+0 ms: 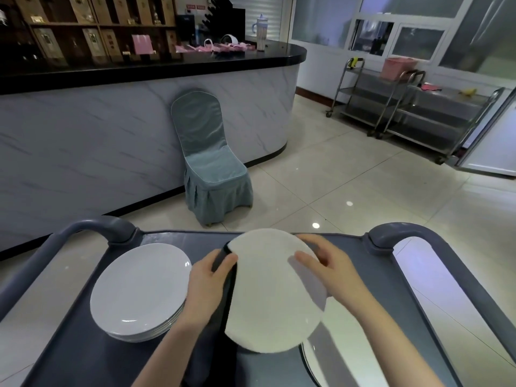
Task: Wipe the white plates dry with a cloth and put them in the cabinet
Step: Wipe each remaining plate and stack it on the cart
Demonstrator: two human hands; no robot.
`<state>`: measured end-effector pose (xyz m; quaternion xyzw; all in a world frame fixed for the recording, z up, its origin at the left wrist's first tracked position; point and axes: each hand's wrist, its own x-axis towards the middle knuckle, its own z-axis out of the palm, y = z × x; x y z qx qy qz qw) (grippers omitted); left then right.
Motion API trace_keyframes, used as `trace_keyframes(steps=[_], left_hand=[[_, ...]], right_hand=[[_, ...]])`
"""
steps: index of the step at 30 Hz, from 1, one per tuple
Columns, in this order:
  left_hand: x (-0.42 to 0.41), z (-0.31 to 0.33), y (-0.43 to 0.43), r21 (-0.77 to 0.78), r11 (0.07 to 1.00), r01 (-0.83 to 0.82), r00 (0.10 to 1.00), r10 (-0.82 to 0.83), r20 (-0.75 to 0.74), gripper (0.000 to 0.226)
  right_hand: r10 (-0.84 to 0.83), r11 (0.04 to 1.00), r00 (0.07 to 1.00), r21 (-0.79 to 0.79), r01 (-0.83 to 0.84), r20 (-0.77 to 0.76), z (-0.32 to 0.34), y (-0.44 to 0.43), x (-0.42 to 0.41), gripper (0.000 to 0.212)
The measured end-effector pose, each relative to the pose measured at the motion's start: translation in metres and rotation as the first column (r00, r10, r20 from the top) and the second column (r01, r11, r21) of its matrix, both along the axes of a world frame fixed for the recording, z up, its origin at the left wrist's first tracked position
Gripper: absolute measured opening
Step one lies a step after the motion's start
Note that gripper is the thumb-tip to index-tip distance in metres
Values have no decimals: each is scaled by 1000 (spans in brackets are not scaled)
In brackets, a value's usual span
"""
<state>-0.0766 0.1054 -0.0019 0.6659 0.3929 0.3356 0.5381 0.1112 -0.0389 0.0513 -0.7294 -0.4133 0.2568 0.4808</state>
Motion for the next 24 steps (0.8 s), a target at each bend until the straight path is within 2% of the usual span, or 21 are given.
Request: trace_keyframes(steps=[2, 4, 6, 8, 10, 12, 13, 15, 16, 17, 18, 21, 22, 23, 24], left_hand=[[5, 12, 2, 115, 970, 214, 975, -205, -86, 17], [11, 16, -1, 157, 920, 358, 930, -337, -149, 17], [14, 14, -7, 163, 911, 380, 920, -354, -165, 18], [12, 11, -10, 137, 939, 315, 946, -299, -127, 18], [7, 2, -11, 33, 987, 160, 987, -158, -40, 18], [7, -10, -20, -181, 982, -51, 997, 62, 52, 17], [11, -15, -28, -295, 944, -149, 981, 178, 75, 17], [25, -22, -42, -413, 854, -316, 933, 359, 28, 20], [30, -22, -46, -441, 822, -360, 915, 404, 6, 24], [32, -23, -46, -472, 799, -374, 904, 426, 6, 27], [31, -22, -42, -510, 781, -361, 902, 432, 23, 27], [16, -18, -20, -541, 782, -309, 913, 403, 62, 27], [10, -18, -13, -517, 796, -314, 918, 394, 49, 27], [6, -17, -6, -496, 807, -320, 922, 385, 31, 28], [2, -16, 1, -483, 816, -319, 927, 374, 19, 29]], right_hand=[[170, 981, 975, -123, -152, 144, 9, 7, 1, 10], [275, 950, 932, -213, -226, 235, 2, 9, -3, 26], [245, 965, 935, -155, -211, 256, -6, 9, -8, 30], [166, 986, 959, -64, -155, 229, -10, 6, -8, 28], [5, 1000, 994, 25, -8, 114, -12, 2, -2, 32], [-256, 955, 960, 126, 270, -115, -17, 3, -8, 38], [-380, 889, 880, 151, 433, -285, -21, 7, -18, 43], [-519, 692, 610, 124, 711, -599, -31, 19, -45, 50], [-558, 625, 521, 86, 776, -646, -37, 23, -55, 48], [-584, 612, 500, 58, 789, -639, -44, 24, -60, 44], [-585, 647, 542, 55, 761, -603, -49, 22, -62, 38], [-421, 849, 819, 147, 507, -390, -56, 0, -51, 11], [-349, 895, 895, 183, 406, -278, -57, -9, -46, 20], [-298, 927, 949, 206, 313, -104, -56, -17, -42, 40], [-239, 954, 963, 215, 209, 127, -54, -25, -35, 57]])
